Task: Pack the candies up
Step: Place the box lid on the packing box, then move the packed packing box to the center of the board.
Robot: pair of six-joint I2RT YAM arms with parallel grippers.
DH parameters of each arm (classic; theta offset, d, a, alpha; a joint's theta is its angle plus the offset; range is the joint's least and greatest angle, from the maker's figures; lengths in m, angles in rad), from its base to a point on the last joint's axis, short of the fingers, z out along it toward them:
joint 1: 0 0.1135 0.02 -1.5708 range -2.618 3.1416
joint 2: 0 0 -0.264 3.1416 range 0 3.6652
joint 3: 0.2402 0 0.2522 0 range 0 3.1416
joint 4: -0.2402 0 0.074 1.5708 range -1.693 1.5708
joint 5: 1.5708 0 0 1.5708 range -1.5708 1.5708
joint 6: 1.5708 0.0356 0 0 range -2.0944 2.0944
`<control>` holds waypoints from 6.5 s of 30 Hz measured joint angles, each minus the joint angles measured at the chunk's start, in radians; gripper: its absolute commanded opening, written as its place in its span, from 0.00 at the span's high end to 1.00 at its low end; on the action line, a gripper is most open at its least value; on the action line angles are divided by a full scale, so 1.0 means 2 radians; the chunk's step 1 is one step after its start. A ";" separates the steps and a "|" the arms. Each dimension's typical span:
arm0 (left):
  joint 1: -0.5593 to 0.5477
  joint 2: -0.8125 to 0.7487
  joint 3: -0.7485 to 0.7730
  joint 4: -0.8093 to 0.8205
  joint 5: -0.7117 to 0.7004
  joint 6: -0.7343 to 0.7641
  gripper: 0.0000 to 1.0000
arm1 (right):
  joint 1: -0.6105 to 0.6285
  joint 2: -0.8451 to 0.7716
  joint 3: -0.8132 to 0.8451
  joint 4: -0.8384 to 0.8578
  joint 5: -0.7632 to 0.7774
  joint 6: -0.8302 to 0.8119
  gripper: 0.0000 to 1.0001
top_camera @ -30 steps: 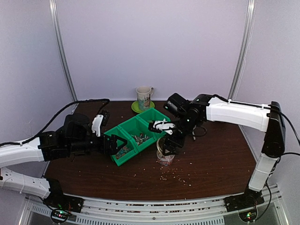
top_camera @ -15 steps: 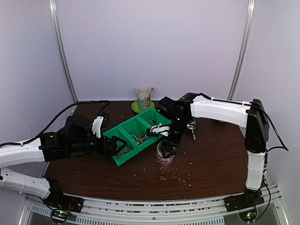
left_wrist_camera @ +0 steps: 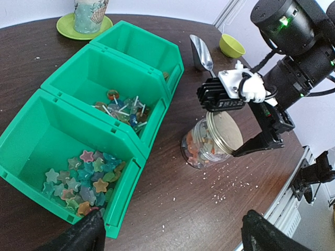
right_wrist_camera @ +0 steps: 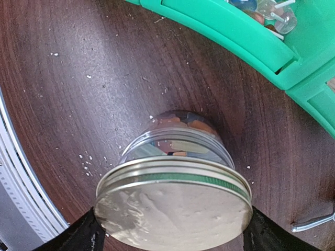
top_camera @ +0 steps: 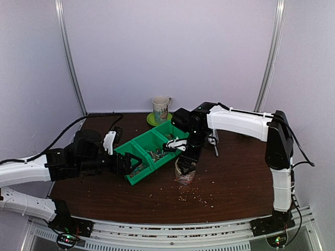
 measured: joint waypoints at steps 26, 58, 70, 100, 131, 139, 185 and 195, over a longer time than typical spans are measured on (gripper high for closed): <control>0.000 0.016 -0.023 0.032 0.010 -0.019 0.07 | 0.017 0.051 0.057 -0.037 0.038 0.004 0.10; 0.000 0.034 -0.031 0.049 0.021 -0.027 0.07 | 0.030 0.093 0.125 -0.084 0.071 0.004 0.07; 0.000 0.071 -0.031 0.061 0.041 -0.026 0.02 | 0.025 0.017 0.035 -0.034 0.056 0.007 0.00; -0.002 0.384 0.219 0.089 0.146 -0.004 0.02 | -0.063 -0.430 -0.467 0.374 0.129 0.240 0.00; -0.039 0.529 0.355 0.080 0.274 0.051 0.02 | -0.079 -0.544 -0.526 0.413 0.165 0.240 0.01; -0.033 0.462 0.265 0.093 0.228 0.105 0.02 | -0.079 -0.554 -0.526 0.410 0.159 0.237 0.00; -0.032 0.672 0.204 0.596 0.247 0.367 0.06 | -0.084 -0.498 -0.483 0.339 0.113 0.183 0.01; -0.035 0.699 0.255 0.586 0.284 0.380 0.06 | -0.084 -0.430 -0.472 0.336 0.102 0.184 0.00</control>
